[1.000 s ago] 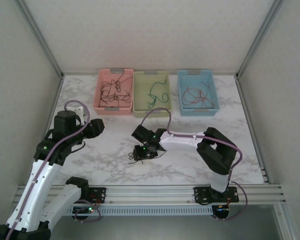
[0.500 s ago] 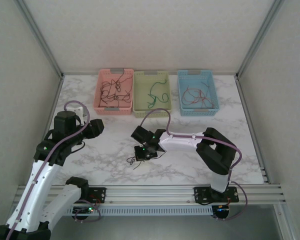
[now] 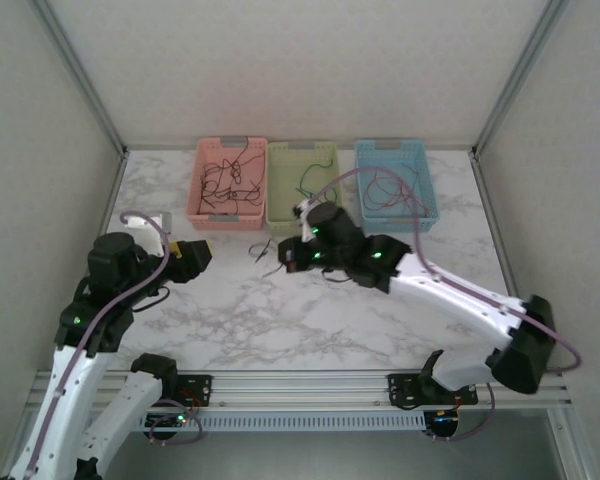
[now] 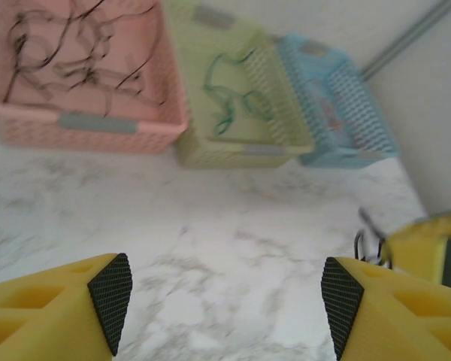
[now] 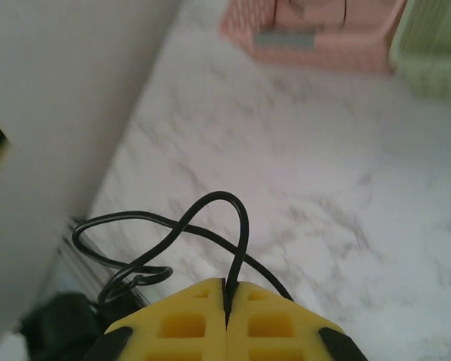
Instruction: Untangle the cables
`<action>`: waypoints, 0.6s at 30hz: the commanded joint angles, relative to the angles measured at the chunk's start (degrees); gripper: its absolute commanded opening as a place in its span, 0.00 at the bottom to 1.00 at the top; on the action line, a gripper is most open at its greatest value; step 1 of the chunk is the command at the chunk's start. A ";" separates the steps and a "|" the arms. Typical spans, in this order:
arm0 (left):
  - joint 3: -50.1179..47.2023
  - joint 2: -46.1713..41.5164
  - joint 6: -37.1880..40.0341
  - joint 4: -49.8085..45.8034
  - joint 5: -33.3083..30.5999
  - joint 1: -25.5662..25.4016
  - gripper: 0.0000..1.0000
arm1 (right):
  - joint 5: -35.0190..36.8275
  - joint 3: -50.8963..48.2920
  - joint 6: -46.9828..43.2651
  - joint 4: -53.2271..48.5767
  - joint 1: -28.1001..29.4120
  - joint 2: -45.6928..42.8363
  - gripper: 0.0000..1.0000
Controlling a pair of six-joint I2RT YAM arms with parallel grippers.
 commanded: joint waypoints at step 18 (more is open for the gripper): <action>3.99 12.36 -0.49 27.68 22.92 -6.94 0.78 | -17.22 -0.10 34.99 30.24 -6.02 -1.26 0.00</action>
